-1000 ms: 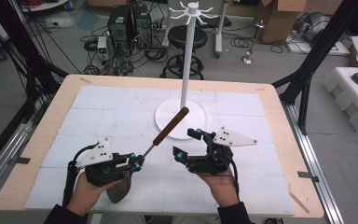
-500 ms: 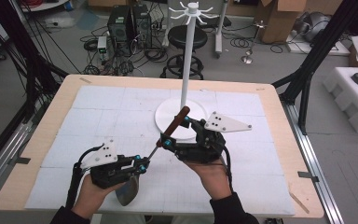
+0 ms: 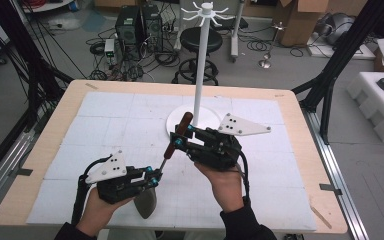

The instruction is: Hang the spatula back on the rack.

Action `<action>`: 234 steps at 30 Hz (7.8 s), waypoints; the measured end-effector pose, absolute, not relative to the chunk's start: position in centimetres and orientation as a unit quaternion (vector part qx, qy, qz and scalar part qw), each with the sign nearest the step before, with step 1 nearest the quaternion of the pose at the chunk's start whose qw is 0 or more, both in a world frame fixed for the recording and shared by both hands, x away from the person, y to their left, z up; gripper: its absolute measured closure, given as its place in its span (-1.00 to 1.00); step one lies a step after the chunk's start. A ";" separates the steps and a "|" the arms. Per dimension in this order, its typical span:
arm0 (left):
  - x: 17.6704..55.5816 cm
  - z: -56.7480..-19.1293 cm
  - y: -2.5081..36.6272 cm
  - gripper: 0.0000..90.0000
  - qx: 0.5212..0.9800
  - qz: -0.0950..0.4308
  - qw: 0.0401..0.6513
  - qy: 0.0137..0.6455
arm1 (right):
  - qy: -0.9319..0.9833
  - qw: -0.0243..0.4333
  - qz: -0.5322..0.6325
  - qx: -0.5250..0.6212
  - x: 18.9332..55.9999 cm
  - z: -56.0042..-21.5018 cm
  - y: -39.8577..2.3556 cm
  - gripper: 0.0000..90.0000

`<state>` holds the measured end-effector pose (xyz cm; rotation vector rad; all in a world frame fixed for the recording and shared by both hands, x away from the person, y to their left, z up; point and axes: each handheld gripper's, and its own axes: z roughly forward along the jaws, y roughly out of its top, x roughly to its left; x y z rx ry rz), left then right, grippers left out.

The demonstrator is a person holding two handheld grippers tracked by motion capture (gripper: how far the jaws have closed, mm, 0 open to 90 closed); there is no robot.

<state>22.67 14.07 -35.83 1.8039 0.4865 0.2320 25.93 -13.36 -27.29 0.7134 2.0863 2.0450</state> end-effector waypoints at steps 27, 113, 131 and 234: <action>22.2 -35.5 14.0 0.54 0.743 0.010 0.654 0.143 | 0.702 -0.068 0.705 0.076 26.6 -25.2 -12.8 0.62; 22.5 -39.7 23.1 -0.53 0.685 0.165 0.636 0.314 | 0.718 0.042 0.676 0.161 34.2 -22.4 -14.3 0.63; 22.5 -39.4 23.8 -0.53 0.678 0.172 0.641 0.317 | 0.726 0.046 0.665 0.169 38.1 -19.9 -15.9 0.63; 23.5 -40.4 24.5 -0.52 0.656 0.189 0.642 0.349 | 0.685 0.272 0.542 0.404 21.5 -39.9 -30.7 -0.64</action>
